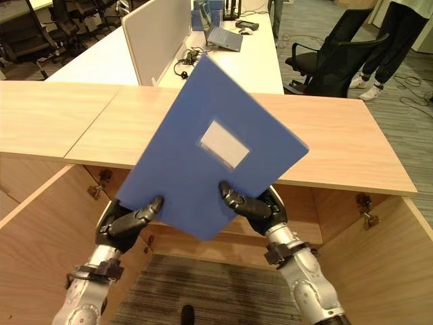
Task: Put the empty folder in the office cabinet
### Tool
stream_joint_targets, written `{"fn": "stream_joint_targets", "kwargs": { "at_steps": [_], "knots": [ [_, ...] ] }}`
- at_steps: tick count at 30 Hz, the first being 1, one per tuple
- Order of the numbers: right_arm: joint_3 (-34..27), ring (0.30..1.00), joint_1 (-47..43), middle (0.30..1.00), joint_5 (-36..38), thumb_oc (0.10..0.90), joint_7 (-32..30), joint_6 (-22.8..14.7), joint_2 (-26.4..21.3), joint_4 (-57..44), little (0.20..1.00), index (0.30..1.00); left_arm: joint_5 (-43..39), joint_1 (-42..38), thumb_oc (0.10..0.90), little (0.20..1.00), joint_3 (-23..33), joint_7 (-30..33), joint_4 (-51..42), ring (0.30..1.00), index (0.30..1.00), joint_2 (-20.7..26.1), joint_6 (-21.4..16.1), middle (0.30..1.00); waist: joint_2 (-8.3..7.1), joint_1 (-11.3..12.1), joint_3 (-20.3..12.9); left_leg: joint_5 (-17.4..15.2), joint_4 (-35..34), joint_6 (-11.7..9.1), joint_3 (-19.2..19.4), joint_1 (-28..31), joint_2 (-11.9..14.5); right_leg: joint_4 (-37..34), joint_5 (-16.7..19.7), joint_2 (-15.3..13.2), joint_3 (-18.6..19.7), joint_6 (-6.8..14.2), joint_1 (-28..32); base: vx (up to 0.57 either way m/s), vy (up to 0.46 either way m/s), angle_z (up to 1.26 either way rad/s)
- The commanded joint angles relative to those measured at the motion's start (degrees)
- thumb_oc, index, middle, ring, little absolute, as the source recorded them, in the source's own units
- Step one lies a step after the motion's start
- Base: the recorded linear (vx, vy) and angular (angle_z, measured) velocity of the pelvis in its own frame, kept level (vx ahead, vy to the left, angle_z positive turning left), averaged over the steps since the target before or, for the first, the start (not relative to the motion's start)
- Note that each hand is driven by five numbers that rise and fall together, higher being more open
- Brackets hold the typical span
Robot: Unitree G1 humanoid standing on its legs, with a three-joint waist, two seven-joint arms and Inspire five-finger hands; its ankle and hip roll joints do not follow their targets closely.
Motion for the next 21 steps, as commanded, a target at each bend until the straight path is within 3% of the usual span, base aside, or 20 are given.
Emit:
{"fn": "stream_joint_targets", "kwargs": {
  "at_steps": [1,4,6,7,9,10,13,18,21],
  "knots": [
    [-4.32,0.300,-4.71,0.300,-4.16,0.400,6.51,-4.67,-0.57,-8.96,0.300,0.300,6.74,-4.02,0.800,0.900,4.35,-3.56,3.45,0.900,0.900,3.81,-6.62,0.900,-1.45,-0.28,-3.06,-11.16,-0.26,-3.24,-4.08,7.62,2.94,-0.04,-2.71,-2.19,4.03,2.83,-0.94,0.00,0.000,0.00],
    [-5.55,0.300,-5.35,0.300,-5.59,0.400,9.06,-4.31,-1.63,-10.78,0.300,0.300,14.03,-1.56,0.800,0.900,3.93,-5.42,16.44,0.900,0.900,5.06,-5.41,0.900,-1.12,-0.22,-2.87,-10.95,-0.26,-3.22,-3.99,7.37,2.97,-0.04,-2.53,-2.21,3.99,3.00,-1.25,0.00,0.000,0.00],
    [-5.50,0.300,-5.45,0.300,-6.45,0.400,9.14,-4.28,-1.56,-10.50,0.300,0.300,17.09,-1.00,0.800,0.900,3.43,-5.47,20.21,0.900,0.900,5.29,-5.14,0.900,-1.03,-0.19,-2.81,-10.88,-0.26,-3.22,-3.89,7.24,3.00,-0.04,-2.47,-2.21,3.96,3.04,-1.38,0.00,0.000,0.00],
    [-5.51,0.300,-5.60,0.300,-8.07,0.400,9.69,-4.32,-1.83,-10.31,0.300,0.300,25.67,-0.26,0.800,0.900,1.55,-4.42,26.67,0.900,0.900,6.65,-5.23,0.900,-0.83,-0.15,-2.63,-10.77,-0.26,-3.17,-3.90,6.91,3.03,-0.04,-2.40,-2.23,3.95,3.13,-1.72,-0.03,0.013,0.00],
    [-5.20,0.300,-5.49,0.300,-9.07,0.400,10.35,-4.41,-1.74,-10.77,0.300,0.300,34.77,-0.30,0.800,0.900,-1.60,-3.87,34.48,0.900,0.900,6.97,-5.11,0.900,-0.66,-0.20,-2.48,-10.67,-0.26,-3.13,-3.89,6.73,3.02,0.00,-2.38,-2.24,3.83,3.20,-1.93,-0.02,0.008,0.00],
    [-5.28,0.300,-5.44,0.300,-9.08,0.400,10.36,-4.40,-1.76,-10.78,0.300,0.300,34.91,-0.48,0.800,0.900,-1.72,-3.76,34.75,0.900,0.900,6.89,-5.28,0.900,-0.64,-0.15,-2.49,-10.68,-0.26,-3.13,-3.90,6.71,3.02,0.00,-2.39,-2.24,3.82,3.20,-1.94,0.00,0.000,0.00],
    [-2.30,0.300,-5.59,0.300,-12.33,0.400,9.28,-5.27,-0.84,-8.85,0.300,0.300,44.42,-2.66,0.800,0.900,-6.68,-2.53,48.06,0.900,0.900,4.39,-4.74,0.900,-0.68,0.01,-2.34,-10.61,-0.26,-3.16,-3.97,6.45,3.05,0.16,-2.57,-2.16,3.67,3.18,-2.17,0.00,0.000,0.00],
    [5.31,0.300,-6.02,0.300,-21.71,0.400,5.09,-5.34,-0.06,1.01,0.300,0.300,44.13,-5.40,0.800,0.900,-9.21,-0.18,55.72,0.900,0.900,0.70,-2.88,0.900,-1.01,0.28,-1.60,-10.30,-0.26,-3.30,-4.65,5.85,3.04,0.43,-2.79,-2.03,2.83,2.97,-2.48,-0.01,-0.011,0.05],
    [9.91,0.300,-6.43,0.300,-26.67,0.400,-0.11,-5.19,3.78,14.79,0.300,0.300,45.94,-6.24,0.800,0.900,-13.36,0.78,54.75,0.900,0.900,1.13,-3.00,0.900,-0.88,1.12,-0.69,-9.98,-0.26,-3.31,-5.64,5.16,3.09,0.90,-3.29,-2.07,1.93,2.76,-2.78,0.00,-0.012,0.15]
  ]
}}
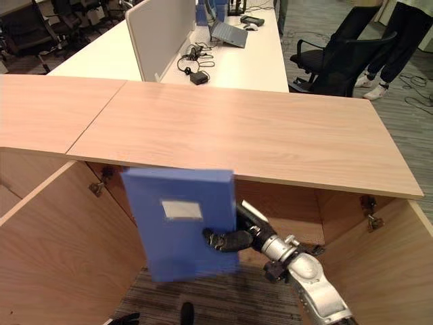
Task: Put the empty folder in the office cabinet
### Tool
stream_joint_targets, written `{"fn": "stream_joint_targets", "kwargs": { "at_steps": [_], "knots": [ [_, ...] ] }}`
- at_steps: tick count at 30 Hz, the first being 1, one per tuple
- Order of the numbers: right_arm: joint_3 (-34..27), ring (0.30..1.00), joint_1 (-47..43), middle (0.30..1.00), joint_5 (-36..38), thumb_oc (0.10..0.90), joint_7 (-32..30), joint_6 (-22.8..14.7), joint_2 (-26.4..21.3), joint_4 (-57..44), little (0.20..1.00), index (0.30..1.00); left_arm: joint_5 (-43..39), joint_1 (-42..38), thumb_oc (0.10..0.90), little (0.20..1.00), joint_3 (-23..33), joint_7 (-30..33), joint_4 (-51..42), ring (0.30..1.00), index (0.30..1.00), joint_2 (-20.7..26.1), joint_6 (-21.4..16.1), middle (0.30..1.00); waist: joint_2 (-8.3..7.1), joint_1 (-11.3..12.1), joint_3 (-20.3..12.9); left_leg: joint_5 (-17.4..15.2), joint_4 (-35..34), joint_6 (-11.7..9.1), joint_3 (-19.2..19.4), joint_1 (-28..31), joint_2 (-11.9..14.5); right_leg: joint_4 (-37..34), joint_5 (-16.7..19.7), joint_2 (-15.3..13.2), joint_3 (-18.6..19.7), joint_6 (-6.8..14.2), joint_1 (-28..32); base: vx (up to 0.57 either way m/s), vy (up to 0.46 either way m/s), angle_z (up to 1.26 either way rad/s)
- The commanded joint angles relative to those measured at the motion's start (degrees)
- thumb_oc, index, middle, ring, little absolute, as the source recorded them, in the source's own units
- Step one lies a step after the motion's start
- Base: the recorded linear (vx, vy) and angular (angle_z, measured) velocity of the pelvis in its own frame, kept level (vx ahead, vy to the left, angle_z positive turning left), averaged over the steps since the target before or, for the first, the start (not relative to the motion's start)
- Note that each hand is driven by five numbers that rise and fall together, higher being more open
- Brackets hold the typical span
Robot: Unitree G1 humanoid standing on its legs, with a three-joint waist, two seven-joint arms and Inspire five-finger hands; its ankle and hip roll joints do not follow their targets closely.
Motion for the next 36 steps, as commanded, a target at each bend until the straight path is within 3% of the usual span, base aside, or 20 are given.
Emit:
{"fn": "stream_joint_targets", "kwargs": {
  "at_steps": [1,3,5,6,7,9,12,17,20,25,26,29,31,35,36],
  "knots": [
    [0.50,0.300,-5.45,0.300,-3.06,0.400,-5.28,-5.08,2.72,2.63,0.300,0.300,1.91,-6.36,0.800,0.900,-3.35,0.24,-0.83,0.900,0.900,0.30,-2.96,0.900,-0.56,0.77,-0.01,-10.13,-0.06,-3.22,-4.36,7.21,3.20,0.95,-3.41,-2.25,3.32,2.86,-1.24,0.00,-0.012,0.14],
    [1.13,0.300,-6.89,0.300,-3.01,0.400,-10.51,-5.59,7.02,13.15,0.300,0.300,3.54,-7.35,0.800,0.900,-6.15,1.73,-1.50,0.900,0.900,1.03,-3.08,0.900,-0.27,1.53,1.11,-9.77,-0.06,-3.27,-5.10,6.34,3.16,1.19,-3.73,-2.17,2.46,2.76,-1.67,-0.02,-0.027,0.15],
    [0.64,0.300,-7.38,0.300,-0.77,0.400,-11.69,-5.81,8.62,16.16,0.300,0.300,3.56,-7.77,0.800,0.900,-6.64,2.09,-1.27,0.900,0.900,1.20,-3.05,0.900,-0.22,1.67,1.53,-9.59,-0.06,-3.30,-5.54,5.95,3.13,1.27,-3.81,-2.22,2.01,2.72,-1.86,-0.02,-0.027,0.19],
    [-0.98,0.300,-7.86,0.300,5.40,0.400,-12.57,-6.18,11.34,20.35,0.300,0.300,3.89,-8.34,0.800,0.900,-7.83,2.82,-1.39,0.900,0.900,1.59,-3.07,0.900,0.06,1.96,2.32,-9.16,-0.06,-3.37,-6.31,4.98,3.03,1.47,-3.95,-2.19,1.32,2.63,-2.51,-0.02,-0.017,0.16],
    [-0.98,0.300,-7.87,0.300,5.40,0.400,-12.56,-6.18,11.34,20.36,0.300,0.300,3.89,-8.34,0.800,0.900,-7.83,2.82,-1.39,0.900,0.900,1.59,-3.07,0.900,0.05,1.95,2.31,-9.16,-0.06,-3.37,-6.33,4.96,3.03,1.48,-3.96,-2.19,1.31,2.63,-2.52,-0.06,-0.037,0.24],
    [-3.62,0.300,-10.83,0.300,13.75,0.400,-15.08,-7.33,13.51,26.43,0.300,0.300,4.03,-8.82,0.800,0.900,-10.26,2.88,-3.36,0.900,0.900,2.38,-3.31,0.900,0.73,2.53,4.02,-8.34,-0.06,-3.49,-7.33,3.19,2.95,2.12,-4.06,-2.26,0.48,2.49,-4.15,-0.10,-0.035,0.24],
    [-10.20,0.300,-15.77,0.300,29.38,0.400,-17.09,-10.12,16.17,31.39,0.300,0.300,4.02,-9.45,0.800,0.900,-13.03,2.75,-5.32,0.900,0.900,3.52,-3.21,0.900,2.10,3.33,6.14,-7.32,-0.06,-3.96,-8.67,0.70,2.87,2.82,-4.30,-2.21,-0.64,2.12,-6.62,-0.07,-0.035,0.32],
    [-18.42,0.300,-22.84,0.300,42.33,0.400,-19.00,-15.06,16.34,32.77,0.300,0.300,3.49,-9.59,0.800,0.900,-15.22,2.35,-7.53,0.900,0.900,4.77,-3.24,0.900,3.44,3.96,6.94,-6.94,-0.06,-4.21,-9.48,-1.08,2.82,3.49,-4.82,-2.20,-0.95,1.95,-8.56,-0.01,-0.018,0.00],
    [-25.97,0.300,-32.37,0.300,51.15,0.400,-20.66,-19.51,13.99,37.47,0.300,0.300,1.02,-10.62,0.800,0.900,-17.06,2.43,-7.89,0.900,0.900,5.08,-3.18,0.900,4.72,4.82,7.46,-6.81,-0.06,-4.52,-9.99,-2.22,2.66,4.42,-5.43,-2.34,-1.25,1.84,-9.93,0.01,-0.018,0.10],
    [-30.83,0.300,-40.33,0.300,55.98,0.400,-22.80,-21.97,9.86,43.89,0.300,0.300,-1.41,-10.99,0.800,0.900,-18.60,2.70,-8.79,0.900,0.900,5.26,-3.32,0.900,5.82,5.52,7.59,-6.78,-0.04,-4.59,-10.21,-3.27,2.52,5.32,-5.96,-2.51,-1.14,1.82,-11.43,0.00,-0.008,0.12],
    [-31.99,0.300,-44.97,0.300,57.76,0.400,-24.12,-22.45,6.89,48.40,0.300,0.300,-2.29,-11.24,0.800,0.900,-19.62,2.83,-9.37,0.900,0.900,5.79,-3.60,0.900,6.39,5.97,7.71,-6.75,0.00,-4.64,-10.28,-3.82,2.55,5.69,-6.16,-2.62,-1.11,1.85,-12.27,0.00,0.000,0.00],
    [-32.92,0.300,-51.58,0.300,59.87,0.400,-25.53,-22.36,2.14,53.59,0.300,0.300,-3.77,-11.79,0.800,0.900,-21.16,2.38,-10.62,0.900,0.900,6.73,-4.05,0.900,7.23,6.62,8.07,-6.67,0.14,-4.66,-10.03,-4.77,2.55,6.62,-6.43,-2.84,-0.98,1.89,-13.82,0.00,0.000,0.00],
    [-32.90,0.300,-51.88,0.300,60.00,0.400,-25.40,-22.29,1.88,53.92,0.300,0.300,-3.83,-11.94,0.800,0.900,-21.21,2.34,-10.67,0.900,0.900,6.72,-4.02,0.900,7.28,6.72,8.12,-6.66,0.15,-4.66,-10.01,-4.86,2.56,6.71,-6.45,-2.85,-0.94,1.89,-13.96,0.00,0.000,0.00],
    [-28.16,0.300,-64.40,0.300,60.60,0.400,-27.68,-19.36,-9.41,63.34,0.300,0.300,-5.24,-13.42,0.800,0.900,-24.41,0.70,-14.45,0.900,0.900,11.07,-4.72,0.900,9.46,7.88,8.92,-5.80,0.56,-4.85,-8.94,-8.73,2.66,10.42,-7.10,-4.15,0.24,2.12,-20.16,-0.02,0.006,-0.02],
    [-27.87,0.300,-64.91,0.300,60.63,0.400,-27.67,-19.25,-9.70,63.71,0.300,0.300,-5.29,-13.52,0.800,0.900,-24.39,0.66,-14.57,0.900,0.900,10.96,-4.67,0.900,9.57,7.99,8.84,-5.78,0.57,-4.84,-8.85,-8.98,2.67,10.63,-7.15,-4.18,0.35,2.12,-20.56,-0.04,0.041,-0.03]
  ]
}}
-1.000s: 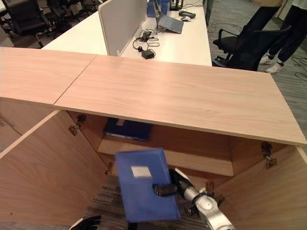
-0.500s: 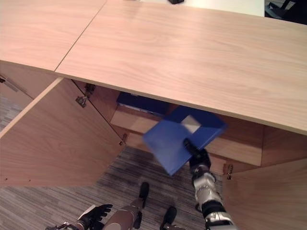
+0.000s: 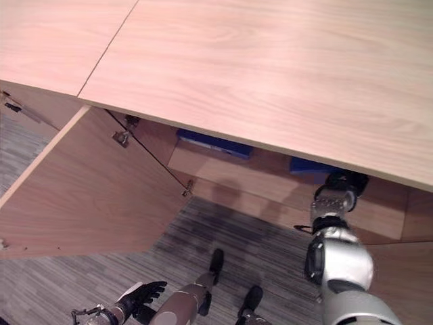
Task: Put the empty folder in the office cabinet
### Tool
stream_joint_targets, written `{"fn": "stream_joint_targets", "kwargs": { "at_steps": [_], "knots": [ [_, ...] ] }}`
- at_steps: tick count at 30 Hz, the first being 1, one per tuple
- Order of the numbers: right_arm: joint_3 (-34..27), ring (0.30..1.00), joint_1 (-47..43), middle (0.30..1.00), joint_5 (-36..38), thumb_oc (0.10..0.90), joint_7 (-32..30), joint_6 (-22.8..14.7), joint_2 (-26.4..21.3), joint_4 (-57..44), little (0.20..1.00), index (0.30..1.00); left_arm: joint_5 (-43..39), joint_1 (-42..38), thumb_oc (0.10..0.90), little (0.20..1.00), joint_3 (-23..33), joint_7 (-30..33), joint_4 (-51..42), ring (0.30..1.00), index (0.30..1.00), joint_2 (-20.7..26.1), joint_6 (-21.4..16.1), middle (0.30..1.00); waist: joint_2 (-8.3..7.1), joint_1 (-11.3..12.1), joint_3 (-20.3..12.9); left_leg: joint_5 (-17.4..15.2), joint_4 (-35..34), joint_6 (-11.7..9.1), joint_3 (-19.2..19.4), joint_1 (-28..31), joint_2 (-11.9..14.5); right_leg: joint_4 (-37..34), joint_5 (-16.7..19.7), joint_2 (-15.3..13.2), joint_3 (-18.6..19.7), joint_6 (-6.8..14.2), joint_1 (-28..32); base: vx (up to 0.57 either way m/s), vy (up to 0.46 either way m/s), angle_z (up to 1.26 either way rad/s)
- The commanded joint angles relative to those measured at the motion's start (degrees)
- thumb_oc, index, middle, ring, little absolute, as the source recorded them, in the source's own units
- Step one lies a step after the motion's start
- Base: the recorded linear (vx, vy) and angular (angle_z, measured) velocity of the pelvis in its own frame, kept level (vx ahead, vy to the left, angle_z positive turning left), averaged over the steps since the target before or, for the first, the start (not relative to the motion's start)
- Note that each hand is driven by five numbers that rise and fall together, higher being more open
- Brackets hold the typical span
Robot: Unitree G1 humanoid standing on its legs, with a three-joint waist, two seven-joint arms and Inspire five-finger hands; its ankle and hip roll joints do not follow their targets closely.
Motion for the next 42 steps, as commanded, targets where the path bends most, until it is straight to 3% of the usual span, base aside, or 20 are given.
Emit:
{"fn": "stream_joint_targets", "kwargs": {
  "at_steps": [1,6,7,8,12,16,25,26,27,34,42],
  "knots": [
    [7.99,0.300,-8.52,0.300,-2.22,0.400,1.97,-1.58,-9.61,-9.09,0.300,0.300,-2.36,-3.92,0.800,0.900,-0.95,-1.37,-2.50,0.900,0.900,2.56,-3.32,0.900,-1.27,1.14,0.50,-10.52,0.39,-3.00,1.00,5.39,2.48,5.41,-4.66,-5.77,7.23,3.46,-7.06,-0.02,0.030,-0.03],
    [14.22,0.300,-15.95,0.300,-4.50,0.400,1.25,0.12,-12.63,-6.79,0.300,0.300,-2.85,-4.31,0.800,0.900,-2.03,-1.01,-1.35,0.900,0.900,3.00,-3.06,0.900,-0.10,2.11,-0.17,-11.57,1.88,-3.38,2.27,0.97,2.63,9.20,-6.49,-6.82,9.67,3.61,-13.56,0.02,0.011,-0.19],
    [14.59,0.300,-16.47,0.300,-4.48,0.400,1.23,0.19,-12.79,-6.49,0.300,0.300,-2.84,-4.45,0.800,0.900,-2.05,-0.97,-1.29,0.900,0.900,2.79,-3.12,0.900,0.16,2.34,0.09,-10.70,2.46,-3.21,2.70,-0.08,2.53,9.67,-5.32,-7.07,9.05,3.44,-14.65,0.09,-0.012,-0.05],
    [16.69,0.300,-19.49,0.300,-4.67,0.400,1.02,0.40,-13.84,-6.07,0.300,0.300,-2.57,-5.01,0.800,0.900,-3.12,-0.89,-1.56,0.900,0.900,3.49,-3.27,0.900,0.55,2.37,0.17,-12.23,4.40,-3.41,2.85,-1.94,2.15,11.76,-7.05,-7.57,10.37,3.45,-17.00,-0.03,0.025,-0.04],
    [18.84,0.300,-23.41,0.300,-4.42,0.400,0.42,0.25,-15.31,-5.76,0.300,0.300,-3.53,-5.10,0.800,0.900,-3.18,-0.50,-2.51,0.900,0.900,4.28,-3.32,0.900,1.24,2.62,0.26,-13.69,9.62,-3.57,3.57,-7.31,1.16,17.48,-8.14,-8.92,11.32,3.40,-22.94,0.00,0.011,-0.03],
    [22.86,0.300,-28.77,0.300,-5.42,0.400,-2.18,-0.46,-17.15,-5.07,0.300,0.300,-8.64,-5.55,0.800,0.900,-1.18,1.36,-1.43,0.900,0.900,3.08,-2.92,0.900,1.20,2.14,-0.35,-16.92,18.29,-4.28,4.13,-17.41,-0.19,28.19,-11.37,-10.36,13.61,3.21,-34.17,0.01,-0.007,0.15],
    [22.34,0.300,-28.71,0.300,-6.15,0.400,-4.68,-0.40,-15.00,-3.42,0.300,0.300,-9.99,-7.36,0.800,0.900,-1.61,3.78,-1.89,0.900,0.900,2.00,-3.34,0.900,0.61,0.68,0.64,-20.86,27.40,-3.79,4.06,-25.13,-0.91,37.18,-14.32,-11.51,15.18,3.27,-41.65,0.01,-0.007,0.00],
    [22.30,0.507,-28.60,0.507,-6.28,0.538,-5.03,-0.41,-15.00,-3.14,0.507,0.507,-10.49,-7.32,0.800,0.900,-1.34,4.05,-1.98,0.900,0.900,1.85,-3.37,0.900,0.65,0.62,0.65,-21.00,27.52,-3.76,3.98,-25.28,-0.98,37.50,-14.44,-11.49,15.21,3.30,-41.85,0.06,-0.008,0.04],
    [22.19,0.900,-28.42,0.900,-6.36,0.800,-5.30,-0.31,-14.85,-2.79,0.900,0.900,-10.86,-7.24,0.800,0.900,-1.11,4.18,-1.95,0.900,0.900,1.69,-3.40,0.900,0.64,0.52,0.60,-21.11,27.61,-3.72,4.03,-25.40,-1.11,37.77,-14.63,-11.44,15.25,3.27,-42.00,0.05,0.003,0.02],
    [22.07,0.900,-28.65,0.900,-7.44,0.800,-8.06,1.00,-13.46,-0.35,0.900,0.900,-10.65,-6.68,0.800,0.900,-0.43,5.31,-0.36,0.900,0.900,1.38,-3.27,0.900,0.10,0.25,0.28,-20.95,25.28,-3.64,4.13,-23.27,-1.36,36.49,-14.52,-10.89,15.23,3.07,-40.73,0.04,0.003,0.01],
    [19.38,0.900,-30.56,0.900,-8.97,0.800,-19.15,6.87,-11.62,9.07,0.900,0.900,-6.67,-6.57,0.800,0.900,-0.36,10.23,5.31,0.900,0.900,1.35,-1.77,0.900,-1.73,-0.25,-1.63,-19.46,17.66,-3.95,2.59,-13.97,-1.09,29.46,-13.52,-9.28,13.30,2.97,-31.11,0.06,-0.021,0.02]
  ]
}}
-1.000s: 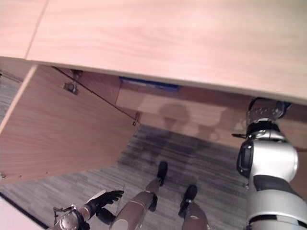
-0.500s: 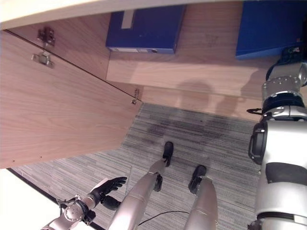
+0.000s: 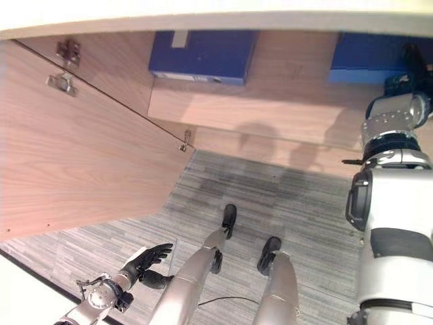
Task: Put the empty folder in the office cabinet
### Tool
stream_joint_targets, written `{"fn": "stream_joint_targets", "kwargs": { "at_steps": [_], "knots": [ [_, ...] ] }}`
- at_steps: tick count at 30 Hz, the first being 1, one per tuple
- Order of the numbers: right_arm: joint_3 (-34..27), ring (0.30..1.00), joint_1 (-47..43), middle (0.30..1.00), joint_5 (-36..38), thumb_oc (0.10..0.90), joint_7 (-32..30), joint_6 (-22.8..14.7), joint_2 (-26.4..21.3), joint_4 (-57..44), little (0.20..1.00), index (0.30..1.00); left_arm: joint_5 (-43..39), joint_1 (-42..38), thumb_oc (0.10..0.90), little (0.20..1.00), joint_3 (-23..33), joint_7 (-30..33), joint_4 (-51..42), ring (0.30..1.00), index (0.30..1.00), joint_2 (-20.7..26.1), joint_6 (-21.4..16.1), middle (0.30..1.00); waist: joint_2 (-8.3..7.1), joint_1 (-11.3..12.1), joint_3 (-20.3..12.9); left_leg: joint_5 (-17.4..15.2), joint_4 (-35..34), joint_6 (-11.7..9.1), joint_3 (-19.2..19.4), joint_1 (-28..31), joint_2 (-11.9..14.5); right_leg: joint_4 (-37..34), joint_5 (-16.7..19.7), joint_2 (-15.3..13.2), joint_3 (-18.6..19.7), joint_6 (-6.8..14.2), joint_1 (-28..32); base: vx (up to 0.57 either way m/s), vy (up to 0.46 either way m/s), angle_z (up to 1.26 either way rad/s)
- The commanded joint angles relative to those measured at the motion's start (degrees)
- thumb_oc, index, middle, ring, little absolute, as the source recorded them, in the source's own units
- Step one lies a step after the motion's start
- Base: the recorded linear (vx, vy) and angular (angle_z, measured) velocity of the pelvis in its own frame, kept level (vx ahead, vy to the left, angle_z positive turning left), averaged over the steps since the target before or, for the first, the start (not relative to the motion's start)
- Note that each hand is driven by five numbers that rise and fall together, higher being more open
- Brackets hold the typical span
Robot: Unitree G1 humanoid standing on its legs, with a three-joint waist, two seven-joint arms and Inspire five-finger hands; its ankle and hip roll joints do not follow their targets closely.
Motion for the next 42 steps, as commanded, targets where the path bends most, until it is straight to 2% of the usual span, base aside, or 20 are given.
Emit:
{"fn": "stream_joint_targets", "kwargs": {
  "at_steps": [1,3,8,13,18,28,38,42],
  "knots": [
    [1.47,0.900,-3.85,0.900,-3.01,0.800,-3.50,-0.12,-3.72,-2.94,0.900,0.900,1.65,0.34,0.800,0.900,0.74,3.17,5.10,0.900,0.900,0.59,0.40,0.900,0.07,0.76,-1.90,-19.31,6.39,-4.65,-0.71,9.60,3.42,-12.37,1.10,2.01,3.82,6.21,7.08,0.04,-0.033,-0.02],
    [1.07,0.900,-3.29,0.900,-4.42,0.800,-5.60,0.84,-3.36,-3.51,0.900,0.900,1.10,1.64,0.800,0.900,2.65,4.34,6.54,0.900,0.900,-0.17,0.46,0.900,-0.61,0.90,-2.27,-18.46,3.91,-4.70,-1.25,12.44,3.85,-15.04,1.85,2.33,2.98,6.25,10.32,0.04,-0.032,-0.04],
    [2.80,0.900,-2.37,0.900,-8.05,0.800,-5.51,4.11,-2.08,-1.85,0.900,0.900,2.04,1.78,0.800,0.900,2.52,4.36,8.45,0.900,0.900,-1.48,0.34,0.900,-1.46,1.35,-3.03,-17.25,0.12,-4.71,-1.86,16.72,4.70,-19.36,2.89,2.63,1.49,6.45,15.40,0.04,-0.012,-0.01],
    [1.90,0.900,-0.05,0.900,-8.83,0.800,-6.06,4.26,-1.30,-1.68,0.900,0.900,1.54,2.45,0.800,0.900,2.55,5.16,8.07,0.900,0.900,-2.78,0.15,0.900,-1.53,1.88,-3.00,-16.27,-2.41,-4.70,-2.55,19.28,5.25,-21.93,3.55,3.03,0.44,6.34,18.46,0.02,-0.011,0.16],
    [-0.64,0.900,4.08,0.900,-7.24,0.800,-6.68,3.59,1.52,-1.26,0.900,0.900,1.64,1.27,0.800,0.900,0.92,5.51,7.79,0.900,0.900,-4.12,0.42,0.900,-1.52,2.14,-2.31,-15.39,-4.99,-4.64,-2.90,20.97,5.94,-23.28,3.62,3.57,0.00,6.17,19.42,0.00,-0.004,0.06],
    [-3.93,0.900,11.53,0.900,-5.48,0.800,-6.84,2.46,6.63,-1.66,0.900,0.900,0.73,1.26,0.800,0.900,-0.04,6.25,6.13,0.900,0.900,-5.46,0.32,0.900,-0.21,2.28,-0.41,-15.31,-5.39,-3.85,-2.65,21.17,6.07,-22.12,3.36,3.56,0.60,6.00,18.22,0.00,0.011,-0.04],
    [-5.38,0.900,17.00,0.900,-4.98,0.800,-4.37,3.04,4.84,-1.69,0.900,0.900,-0.36,2.03,0.800,0.900,0.28,4.99,3.58,0.900,0.900,-4.69,0.12,0.900,1.46,2.50,0.73,-14.64,-6.26,-3.73,-2.83,21.08,5.74,-21.90,3.39,3.12,0.90,6.09,17.34,-0.01,0.005,-0.01],
    [-3.06,0.900,17.07,0.900,-8.18,0.800,-1.09,4.42,2.61,-3.42,0.900,0.900,-0.89,2.39,0.800,0.900,1.59,4.10,3.72,0.900,0.900,-3.79,0.16,0.900,2.00,2.72,0.93,-14.63,-5.89,-3.66,-2.68,20.82,5.50,-21.62,3.51,2.90,1.09,6.15,17.01,-0.03,0.008,-0.12]
  ]
}}
